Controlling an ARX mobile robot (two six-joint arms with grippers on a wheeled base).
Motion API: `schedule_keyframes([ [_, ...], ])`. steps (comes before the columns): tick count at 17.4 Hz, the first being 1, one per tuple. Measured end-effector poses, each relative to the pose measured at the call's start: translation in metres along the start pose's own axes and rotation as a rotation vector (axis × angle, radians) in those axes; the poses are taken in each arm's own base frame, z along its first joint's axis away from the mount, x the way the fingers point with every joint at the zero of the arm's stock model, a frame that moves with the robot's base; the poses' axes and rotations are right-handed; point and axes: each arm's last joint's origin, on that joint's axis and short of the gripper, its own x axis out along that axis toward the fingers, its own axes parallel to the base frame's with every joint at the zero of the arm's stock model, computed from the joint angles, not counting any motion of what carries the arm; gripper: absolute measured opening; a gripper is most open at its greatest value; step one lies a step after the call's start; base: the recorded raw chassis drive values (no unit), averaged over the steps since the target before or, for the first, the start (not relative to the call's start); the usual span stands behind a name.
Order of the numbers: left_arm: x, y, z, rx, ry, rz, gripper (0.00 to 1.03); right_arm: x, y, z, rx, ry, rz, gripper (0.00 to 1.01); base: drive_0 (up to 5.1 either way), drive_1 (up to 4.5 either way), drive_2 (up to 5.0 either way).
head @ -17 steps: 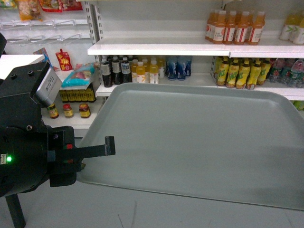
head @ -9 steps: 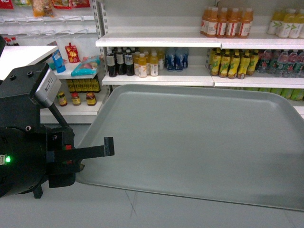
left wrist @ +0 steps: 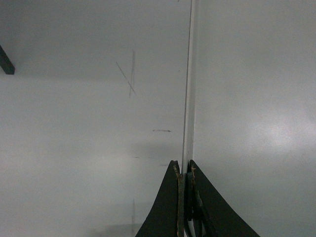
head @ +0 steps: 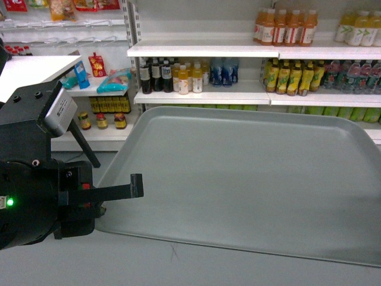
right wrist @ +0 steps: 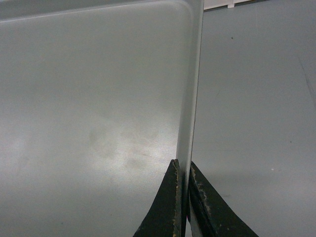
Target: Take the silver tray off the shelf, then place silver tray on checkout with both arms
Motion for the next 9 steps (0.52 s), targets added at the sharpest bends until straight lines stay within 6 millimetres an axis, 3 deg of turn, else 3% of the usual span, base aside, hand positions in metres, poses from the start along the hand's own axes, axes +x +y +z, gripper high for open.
schedule_keyframes([
  [9,0.0,0.0,-0.0001,0.001,0.001,0.0,0.02,0.0001,-0.0001,-0.0002,0.001,0.002,0.0,0.04,-4.9,2.51,2.5],
])
